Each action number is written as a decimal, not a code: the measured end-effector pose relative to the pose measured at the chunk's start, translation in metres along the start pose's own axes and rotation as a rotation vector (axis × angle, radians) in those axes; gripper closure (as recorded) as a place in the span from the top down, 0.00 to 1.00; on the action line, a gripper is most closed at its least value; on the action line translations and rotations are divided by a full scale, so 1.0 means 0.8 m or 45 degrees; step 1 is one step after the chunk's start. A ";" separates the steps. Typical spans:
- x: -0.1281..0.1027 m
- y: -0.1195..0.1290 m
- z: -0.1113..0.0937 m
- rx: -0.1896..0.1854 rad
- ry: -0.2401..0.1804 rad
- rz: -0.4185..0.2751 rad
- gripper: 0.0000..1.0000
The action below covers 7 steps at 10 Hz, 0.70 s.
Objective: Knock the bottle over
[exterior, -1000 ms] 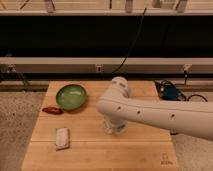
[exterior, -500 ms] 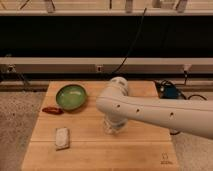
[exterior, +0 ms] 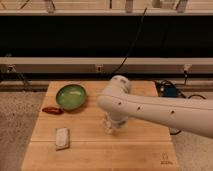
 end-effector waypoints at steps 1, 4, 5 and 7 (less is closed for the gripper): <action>0.001 -0.001 0.000 -0.001 0.000 0.001 0.02; 0.004 -0.005 -0.002 0.002 0.000 0.002 0.02; 0.004 -0.007 -0.002 0.002 -0.001 -0.002 0.02; 0.006 -0.011 -0.002 0.004 -0.002 -0.007 0.02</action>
